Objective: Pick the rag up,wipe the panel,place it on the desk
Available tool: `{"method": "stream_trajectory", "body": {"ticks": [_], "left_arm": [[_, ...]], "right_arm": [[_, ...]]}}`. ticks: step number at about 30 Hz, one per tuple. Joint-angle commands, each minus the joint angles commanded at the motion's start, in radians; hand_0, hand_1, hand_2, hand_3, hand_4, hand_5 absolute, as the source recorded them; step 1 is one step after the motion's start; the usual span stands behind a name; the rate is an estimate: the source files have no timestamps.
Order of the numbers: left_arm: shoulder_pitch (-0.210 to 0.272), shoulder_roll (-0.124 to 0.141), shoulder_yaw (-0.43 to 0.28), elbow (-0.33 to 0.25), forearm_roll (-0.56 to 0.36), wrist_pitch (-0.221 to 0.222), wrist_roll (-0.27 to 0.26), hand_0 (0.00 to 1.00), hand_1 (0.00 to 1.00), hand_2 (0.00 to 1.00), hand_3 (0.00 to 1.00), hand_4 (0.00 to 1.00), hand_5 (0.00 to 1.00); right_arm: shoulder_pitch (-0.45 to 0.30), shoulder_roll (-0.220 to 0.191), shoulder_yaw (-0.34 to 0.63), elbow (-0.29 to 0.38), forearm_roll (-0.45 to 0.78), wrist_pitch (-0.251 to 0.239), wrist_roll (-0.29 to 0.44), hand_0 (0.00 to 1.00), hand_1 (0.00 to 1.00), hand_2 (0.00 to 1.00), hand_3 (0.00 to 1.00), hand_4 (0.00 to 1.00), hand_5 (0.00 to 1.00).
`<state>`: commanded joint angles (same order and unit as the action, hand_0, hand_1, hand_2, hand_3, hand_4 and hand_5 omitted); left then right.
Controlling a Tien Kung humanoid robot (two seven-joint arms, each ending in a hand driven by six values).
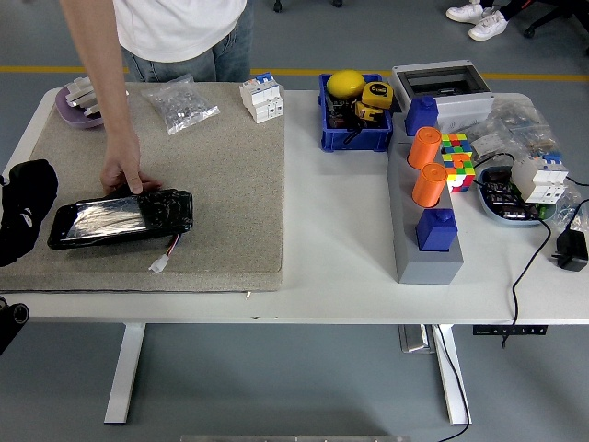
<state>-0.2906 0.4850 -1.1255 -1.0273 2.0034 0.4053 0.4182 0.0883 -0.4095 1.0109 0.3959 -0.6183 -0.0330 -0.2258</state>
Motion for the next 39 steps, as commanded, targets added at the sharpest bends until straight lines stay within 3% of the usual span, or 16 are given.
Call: {"method": "stream_trajectory", "body": {"ticks": [5,6,11,12,17,18,23,24,35,36,39], "left_arm": [[-0.041,0.016,0.046,0.109,-0.091,-0.017,-0.108,0.283,0.287,0.517,0.495,0.282,0.002],[-0.049,0.020,0.058,0.131,-0.108,-0.028,-0.131,0.390,0.489,0.552,0.520,0.314,0.002],[-0.080,0.036,0.103,0.192,-0.144,-0.055,-0.184,0.390,0.489,0.552,0.520,0.314,0.002],[-0.081,0.041,0.110,0.195,-0.150,-0.063,-0.193,0.511,0.650,0.613,0.541,0.476,0.002],[-0.078,0.044,0.112,0.188,-0.148,-0.065,-0.214,0.511,0.650,0.613,0.541,0.476,0.002],[-0.078,0.043,0.112,0.187,-0.146,-0.065,-0.214,0.575,0.768,0.696,0.565,0.638,0.002],[-0.081,0.045,0.116,0.186,-0.136,-0.068,-0.207,0.575,0.768,0.696,0.565,0.638,0.002],[-0.081,0.045,0.115,0.185,-0.129,-0.069,-0.203,0.623,0.787,0.768,0.584,0.686,0.002],[-0.076,0.055,0.095,0.163,-0.112,-0.082,-0.199,0.636,0.793,0.789,0.595,0.696,0.002],[-0.076,0.055,0.093,0.160,-0.110,-0.085,-0.199,0.641,0.800,0.811,0.642,0.725,0.002],[-0.072,0.059,0.087,0.149,-0.111,-0.094,-0.198,0.641,0.800,0.811,0.642,0.725,0.002]], "right_arm": [[0.002,-0.001,0.002,0.006,-0.008,-0.002,-0.001,0.798,0.701,0.707,0.685,0.998,0.733],[0.003,-0.001,0.003,0.007,-0.010,-0.003,-0.001,0.797,0.701,0.707,0.685,0.998,0.733],[0.005,0.000,0.009,0.012,-0.017,-0.004,-0.001,0.797,0.701,0.707,0.685,0.998,0.733],[0.006,0.000,0.010,0.013,-0.019,-0.005,-0.002,0.797,0.700,0.707,0.685,0.998,0.733],[0.006,0.000,0.015,0.013,-0.022,-0.005,-0.002,0.797,0.700,0.707,0.685,0.998,0.733],[0.006,0.001,0.015,0.013,-0.022,-0.005,-0.002,0.797,0.700,0.707,0.685,0.998,0.733],[0.009,0.003,0.018,0.015,-0.026,-0.005,-0.001,0.797,0.700,0.707,0.685,0.998,0.733],[0.009,0.003,0.019,0.016,-0.028,-0.005,-0.001,0.797,0.700,0.707,0.685,0.998,0.733],[0.013,0.004,0.024,0.012,-0.032,-0.006,-0.001,0.797,0.696,0.707,0.683,0.998,0.733],[0.013,0.004,0.024,0.012,-0.032,-0.006,-0.001,0.797,0.697,0.707,0.682,0.998,0.734],[0.014,0.006,0.025,0.010,-0.032,-0.006,-0.001,0.797,0.697,0.707,0.682,0.998,0.734]]}}
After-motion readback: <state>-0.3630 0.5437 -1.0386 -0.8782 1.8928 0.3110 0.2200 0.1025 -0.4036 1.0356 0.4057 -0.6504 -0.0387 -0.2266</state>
